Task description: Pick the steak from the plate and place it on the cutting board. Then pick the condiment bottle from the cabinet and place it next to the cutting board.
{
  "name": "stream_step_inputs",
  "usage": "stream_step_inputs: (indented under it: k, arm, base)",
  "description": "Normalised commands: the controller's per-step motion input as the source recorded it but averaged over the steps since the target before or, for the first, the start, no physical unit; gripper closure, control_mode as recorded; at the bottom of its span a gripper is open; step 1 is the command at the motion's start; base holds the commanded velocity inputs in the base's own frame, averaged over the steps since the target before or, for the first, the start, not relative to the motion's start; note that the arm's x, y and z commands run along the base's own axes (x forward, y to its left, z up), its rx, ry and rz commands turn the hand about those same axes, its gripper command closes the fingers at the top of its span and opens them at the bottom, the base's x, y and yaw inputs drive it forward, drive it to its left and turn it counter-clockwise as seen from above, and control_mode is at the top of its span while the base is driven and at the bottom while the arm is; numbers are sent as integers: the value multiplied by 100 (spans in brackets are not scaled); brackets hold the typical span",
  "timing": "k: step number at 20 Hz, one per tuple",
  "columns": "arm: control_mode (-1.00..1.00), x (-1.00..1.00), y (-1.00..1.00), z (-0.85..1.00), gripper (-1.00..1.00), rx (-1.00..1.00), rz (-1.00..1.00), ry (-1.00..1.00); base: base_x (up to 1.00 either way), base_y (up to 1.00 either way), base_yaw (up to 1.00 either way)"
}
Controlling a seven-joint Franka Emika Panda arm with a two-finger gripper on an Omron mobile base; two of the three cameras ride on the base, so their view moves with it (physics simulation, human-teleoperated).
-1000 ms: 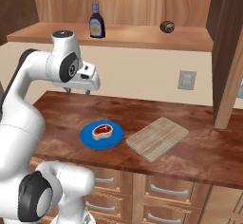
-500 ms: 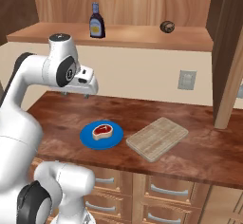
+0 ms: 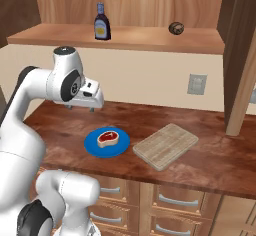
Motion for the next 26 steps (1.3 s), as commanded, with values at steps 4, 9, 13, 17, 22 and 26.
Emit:
stream_step_inputs:
  k: [4, 9, 13, 17, 22, 26]
  arm:
    - [-100, 0, 0, -34, -100, 0, -4, 0]
    - [-100, 0, -1, -34, -100, 0, -7, 0]
    - [-100, 0, -3, -34, -100, 0, -9, 0]
    - [-100, 1, -6, -34, -100, 0, -10, 0]
    - [-100, 2, -7, -29, -100, 0, -9, 0]
    - [-100, 10, -3, -25, -100, 3, -6, 0]
  base:
    - [0, 0, 0]
    - [0, 0, 0]
    - [0, 0, 0]
    - [0, 0, 0]
    - [0, 0, 0]
    - [0, 0, 0]
